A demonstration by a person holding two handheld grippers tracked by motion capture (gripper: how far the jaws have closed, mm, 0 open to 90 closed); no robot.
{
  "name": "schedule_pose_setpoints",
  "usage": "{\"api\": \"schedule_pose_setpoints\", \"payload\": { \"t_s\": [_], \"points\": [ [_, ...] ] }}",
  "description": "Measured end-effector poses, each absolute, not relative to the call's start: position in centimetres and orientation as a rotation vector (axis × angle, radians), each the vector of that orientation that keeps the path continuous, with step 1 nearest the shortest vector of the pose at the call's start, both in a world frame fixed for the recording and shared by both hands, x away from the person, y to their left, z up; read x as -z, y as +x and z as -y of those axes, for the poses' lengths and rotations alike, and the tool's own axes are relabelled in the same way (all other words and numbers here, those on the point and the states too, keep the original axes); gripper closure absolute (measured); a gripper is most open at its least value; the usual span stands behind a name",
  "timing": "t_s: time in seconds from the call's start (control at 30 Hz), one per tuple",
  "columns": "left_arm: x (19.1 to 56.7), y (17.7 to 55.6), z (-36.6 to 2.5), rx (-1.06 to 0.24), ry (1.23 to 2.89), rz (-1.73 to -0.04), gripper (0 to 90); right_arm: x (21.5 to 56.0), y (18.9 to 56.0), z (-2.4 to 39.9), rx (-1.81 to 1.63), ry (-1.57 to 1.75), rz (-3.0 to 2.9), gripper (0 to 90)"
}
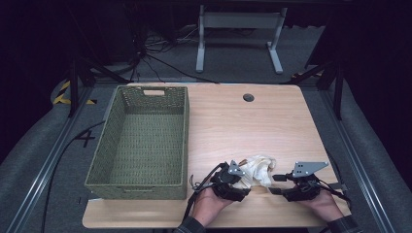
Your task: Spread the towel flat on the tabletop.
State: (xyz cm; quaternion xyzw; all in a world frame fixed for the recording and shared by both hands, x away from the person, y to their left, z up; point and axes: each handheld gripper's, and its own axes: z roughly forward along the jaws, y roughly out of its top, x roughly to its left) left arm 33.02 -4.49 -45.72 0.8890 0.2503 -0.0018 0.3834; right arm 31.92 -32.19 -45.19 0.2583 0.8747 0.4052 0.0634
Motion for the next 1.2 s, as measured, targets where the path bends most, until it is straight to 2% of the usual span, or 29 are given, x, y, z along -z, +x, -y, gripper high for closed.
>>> {"api": "schedule_pose_setpoints", "payload": {
  "t_s": [0.17, 0.3, 0.4, 0.53, 0.63, 0.87, 1.2],
  "points": [
    [46.0, 33.1, 4.9, -0.034, 2.291, -0.643, 47.2, 45.4, 32.2, 31.7, -1.192, 0.776, -2.651, 51.4],
    [45.9, 33.0, 5.1, -0.1, 2.306, -0.659, 57.0, 45.6, 32.5, 30.8, -1.153, 0.742, -2.664, 56.2],
    [45.9, 33.1, 5.0, -0.129, 2.316, -0.67, 66.5, 45.6, 32.5, 30.8, -1.152, 0.744, -2.66, 64.2],
    [45.9, 33.7, 4.6, -0.07, 2.298, -0.692, 80.9, 45.2, 32.5, 31.1, -1.171, 0.749, -2.64, 75.0],
    [45.6, 33.8, 4.3, -0.056, 2.273, -0.687, 86.1, 45.0, 32.5, 31.3, -1.186, 0.754, -2.63, 79.2],
    [44.4, 33.8, 3.6, -0.038, 2.198, -0.681, 88.0, 44.2, 32.5, 32.5, -1.238, 0.766, -2.587, 84.0],
    [42.1, 34.5, 2.7, -0.044, 2.05, -0.669, 88.7, 42.6, 32.9, 34.3, -1.274, 0.78, -2.496, 85.6]
  ]
}}
